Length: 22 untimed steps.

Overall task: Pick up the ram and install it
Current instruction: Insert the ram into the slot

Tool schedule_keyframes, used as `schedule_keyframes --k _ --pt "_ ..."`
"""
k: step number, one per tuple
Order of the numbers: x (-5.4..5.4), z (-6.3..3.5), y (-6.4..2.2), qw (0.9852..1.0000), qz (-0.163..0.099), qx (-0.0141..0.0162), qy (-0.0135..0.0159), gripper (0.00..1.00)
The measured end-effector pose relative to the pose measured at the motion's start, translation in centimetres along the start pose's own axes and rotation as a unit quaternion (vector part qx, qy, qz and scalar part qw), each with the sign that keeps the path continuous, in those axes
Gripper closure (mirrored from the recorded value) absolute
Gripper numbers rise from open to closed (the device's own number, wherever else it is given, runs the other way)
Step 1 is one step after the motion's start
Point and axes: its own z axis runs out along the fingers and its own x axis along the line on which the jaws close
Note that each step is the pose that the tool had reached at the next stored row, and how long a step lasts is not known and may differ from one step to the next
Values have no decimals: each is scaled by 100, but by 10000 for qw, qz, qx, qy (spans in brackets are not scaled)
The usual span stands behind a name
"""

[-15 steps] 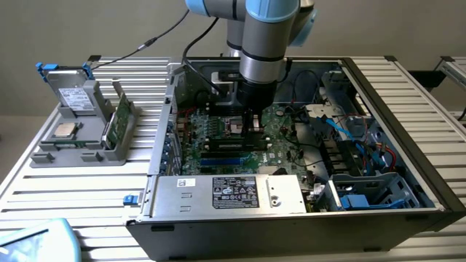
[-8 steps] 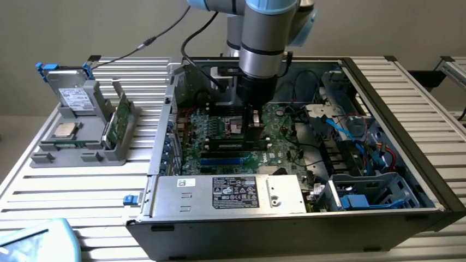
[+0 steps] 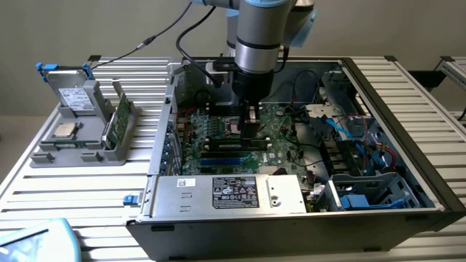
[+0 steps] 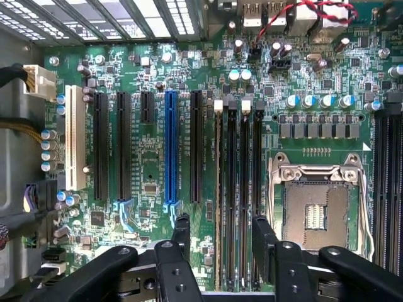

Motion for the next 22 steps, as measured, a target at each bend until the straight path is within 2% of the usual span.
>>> schedule_keyframes --k 12,22 --pt "-5 -4 127 9997 -247 20 16 47" --pt "-5 -3 131 9997 -248 22 15 47"
